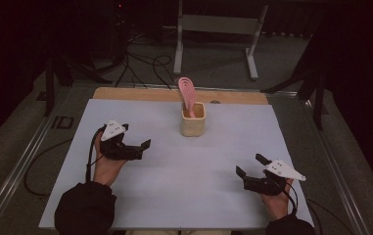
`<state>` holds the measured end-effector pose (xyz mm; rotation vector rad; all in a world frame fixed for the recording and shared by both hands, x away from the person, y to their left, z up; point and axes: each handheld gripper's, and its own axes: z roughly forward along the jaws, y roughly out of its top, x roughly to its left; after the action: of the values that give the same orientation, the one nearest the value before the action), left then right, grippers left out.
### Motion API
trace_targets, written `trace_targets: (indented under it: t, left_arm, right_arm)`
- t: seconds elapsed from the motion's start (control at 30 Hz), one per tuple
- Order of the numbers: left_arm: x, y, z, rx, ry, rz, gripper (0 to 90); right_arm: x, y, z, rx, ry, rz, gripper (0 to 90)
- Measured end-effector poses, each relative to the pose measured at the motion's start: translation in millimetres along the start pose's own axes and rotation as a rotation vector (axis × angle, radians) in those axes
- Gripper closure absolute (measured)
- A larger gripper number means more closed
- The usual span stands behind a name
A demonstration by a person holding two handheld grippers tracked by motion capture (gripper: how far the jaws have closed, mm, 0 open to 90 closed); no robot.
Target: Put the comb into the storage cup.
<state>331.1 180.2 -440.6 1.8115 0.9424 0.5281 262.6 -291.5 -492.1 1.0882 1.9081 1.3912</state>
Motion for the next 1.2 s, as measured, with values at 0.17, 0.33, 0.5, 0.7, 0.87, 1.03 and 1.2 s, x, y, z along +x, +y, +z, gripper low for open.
trace_targets:
  t: [0.17, 0.33, 0.5, 0.7, 0.87, 1.03, 1.2]
  left_arm:
    - [1.8, -13.4, -13.8, -0.017, 0.003, 0.011, 0.0]
    - [3.7, -28.6, -29.2, -0.045, 0.044, 0.035, 0.1]
    - [9.3, -43.9, -41.5, -0.061, 0.063, 0.021, 0.1]
    - [13.2, -58.5, -53.4, -0.062, 0.085, 0.011, 0.1]
    - [15.2, -63.9, -62.9, -0.089, 0.101, 0.005, 0.1]
    - [15.1, -67.9, -66.9, -0.105, 0.113, 0.007, 0.1]
    - [13.4, -72.5, -69.8, -0.106, 0.126, 0.019, 0.1]
  right_arm:
    - [1.9, 0.6, 0.4, -0.004, 0.004, -0.007, 8.5]
    - [2.1, 0.4, 0.9, -0.003, 0.001, -0.004, 8.5]
    - [3.2, 1.5, 2.1, -0.020, 0.015, 0.013, 8.5]
    - [4.6, 5.2, 2.7, -0.038, 0.014, 0.016, 8.5]
    - [4.9, 8.2, 4.8, -0.054, 0.014, 0.015, 8.5]
    - [4.4, 7.8, 5.4, -0.057, 0.007, 0.017, 8.5]
    - [4.1, 6.1, 4.1, -0.053, -0.005, 0.015, 8.5]
